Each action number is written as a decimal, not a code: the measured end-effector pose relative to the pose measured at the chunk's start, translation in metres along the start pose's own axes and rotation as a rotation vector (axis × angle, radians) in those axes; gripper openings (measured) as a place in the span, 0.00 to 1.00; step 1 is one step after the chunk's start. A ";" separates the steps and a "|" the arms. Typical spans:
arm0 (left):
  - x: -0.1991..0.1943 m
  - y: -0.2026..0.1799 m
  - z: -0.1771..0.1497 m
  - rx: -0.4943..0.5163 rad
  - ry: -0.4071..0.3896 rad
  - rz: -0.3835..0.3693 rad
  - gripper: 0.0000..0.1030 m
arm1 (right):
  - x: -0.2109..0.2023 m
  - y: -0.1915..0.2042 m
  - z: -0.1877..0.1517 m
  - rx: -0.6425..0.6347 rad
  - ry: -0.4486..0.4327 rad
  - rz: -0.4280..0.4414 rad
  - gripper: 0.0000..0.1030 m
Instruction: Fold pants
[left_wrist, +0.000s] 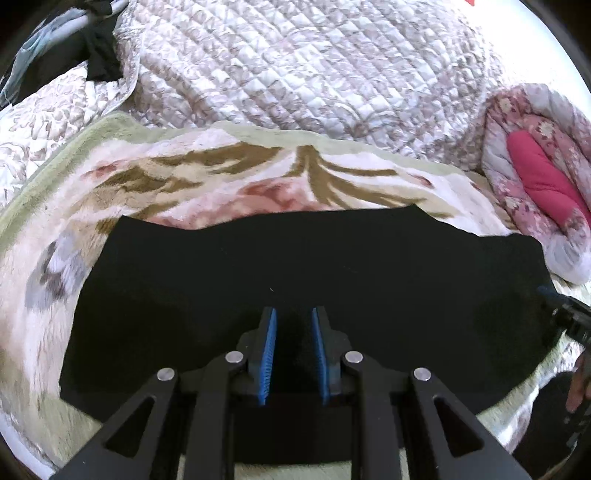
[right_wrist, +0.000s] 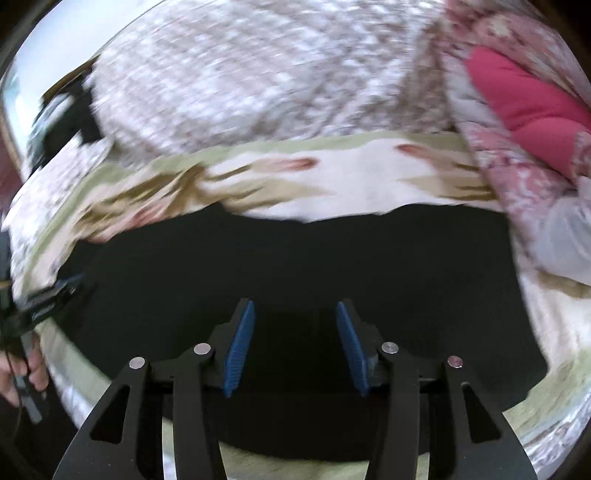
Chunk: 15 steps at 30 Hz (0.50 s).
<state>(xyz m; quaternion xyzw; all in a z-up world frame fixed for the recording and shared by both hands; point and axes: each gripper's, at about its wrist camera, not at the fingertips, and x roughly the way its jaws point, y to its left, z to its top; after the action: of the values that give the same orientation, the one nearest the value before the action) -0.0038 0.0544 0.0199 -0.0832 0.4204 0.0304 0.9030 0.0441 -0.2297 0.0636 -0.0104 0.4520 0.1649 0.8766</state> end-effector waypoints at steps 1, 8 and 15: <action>-0.003 -0.003 -0.002 0.004 0.000 -0.001 0.21 | -0.001 0.009 -0.005 -0.025 0.006 0.012 0.46; -0.013 -0.018 -0.028 0.038 0.027 -0.023 0.31 | 0.000 0.038 -0.036 -0.123 0.041 0.021 0.46; -0.019 -0.019 -0.048 0.057 0.031 -0.014 0.34 | 0.009 0.046 -0.053 -0.166 0.047 -0.025 0.55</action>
<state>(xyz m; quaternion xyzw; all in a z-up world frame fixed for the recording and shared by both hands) -0.0495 0.0277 0.0065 -0.0610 0.4345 0.0109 0.8985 -0.0064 -0.1924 0.0312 -0.0923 0.4573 0.1906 0.8638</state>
